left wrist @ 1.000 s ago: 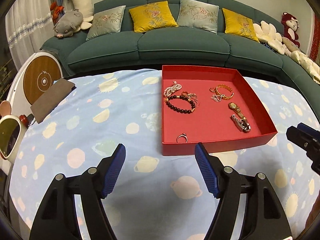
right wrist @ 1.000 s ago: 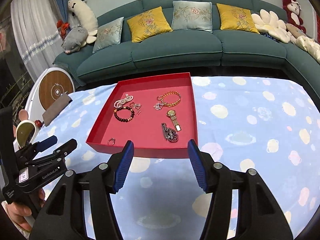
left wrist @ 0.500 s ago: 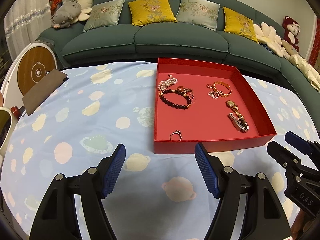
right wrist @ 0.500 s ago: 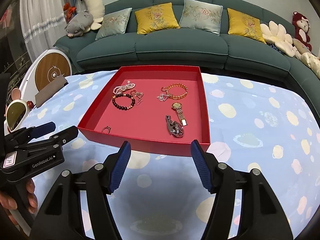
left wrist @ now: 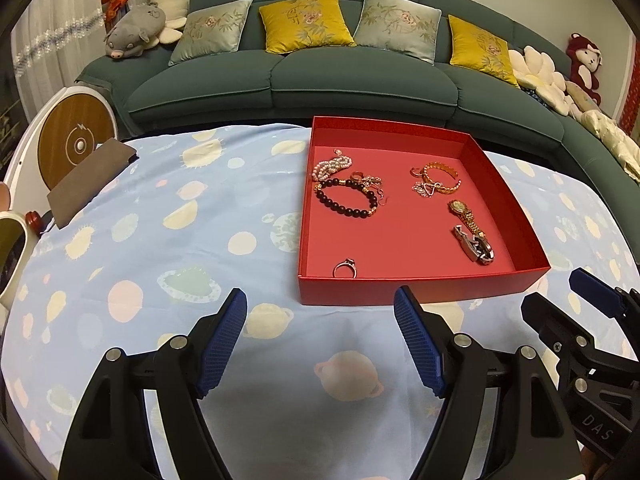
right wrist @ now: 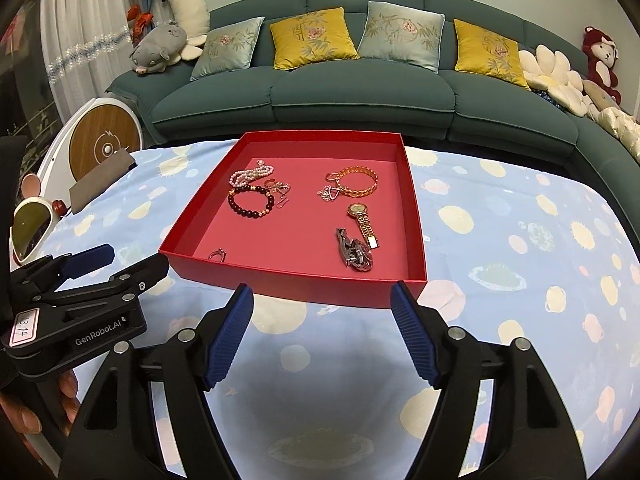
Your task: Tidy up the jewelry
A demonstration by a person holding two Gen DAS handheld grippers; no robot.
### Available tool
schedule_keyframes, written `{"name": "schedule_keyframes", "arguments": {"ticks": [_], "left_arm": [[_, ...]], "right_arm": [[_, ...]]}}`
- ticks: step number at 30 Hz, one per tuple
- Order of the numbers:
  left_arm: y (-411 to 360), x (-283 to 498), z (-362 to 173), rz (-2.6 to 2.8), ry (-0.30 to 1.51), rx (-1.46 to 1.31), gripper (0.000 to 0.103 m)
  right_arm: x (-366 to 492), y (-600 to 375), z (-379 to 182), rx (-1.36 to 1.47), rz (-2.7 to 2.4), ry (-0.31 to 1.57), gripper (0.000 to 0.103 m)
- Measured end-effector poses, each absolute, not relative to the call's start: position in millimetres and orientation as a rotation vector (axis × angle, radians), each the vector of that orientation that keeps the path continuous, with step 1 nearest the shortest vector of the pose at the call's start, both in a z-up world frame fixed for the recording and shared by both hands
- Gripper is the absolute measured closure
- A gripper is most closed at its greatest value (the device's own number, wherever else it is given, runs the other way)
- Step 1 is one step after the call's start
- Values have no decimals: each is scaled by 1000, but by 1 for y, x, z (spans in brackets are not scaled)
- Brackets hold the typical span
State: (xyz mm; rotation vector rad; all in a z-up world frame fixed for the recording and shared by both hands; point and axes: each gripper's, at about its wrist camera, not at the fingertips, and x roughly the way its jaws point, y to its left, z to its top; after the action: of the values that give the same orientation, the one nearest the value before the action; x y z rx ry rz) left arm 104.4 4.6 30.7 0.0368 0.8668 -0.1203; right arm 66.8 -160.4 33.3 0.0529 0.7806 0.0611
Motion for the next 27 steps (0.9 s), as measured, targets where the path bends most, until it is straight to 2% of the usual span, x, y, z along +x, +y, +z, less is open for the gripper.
{"name": "schedule_keyframes", "arguments": {"ticks": [5,27], "left_arm": [[-5,101,32,-128,857,54,30],[-8,100,30,-108,855,66,30]], "right_arm": [[66,-159,34,43,54,772,30],[66,-162,32,49,40,779,30]]}}
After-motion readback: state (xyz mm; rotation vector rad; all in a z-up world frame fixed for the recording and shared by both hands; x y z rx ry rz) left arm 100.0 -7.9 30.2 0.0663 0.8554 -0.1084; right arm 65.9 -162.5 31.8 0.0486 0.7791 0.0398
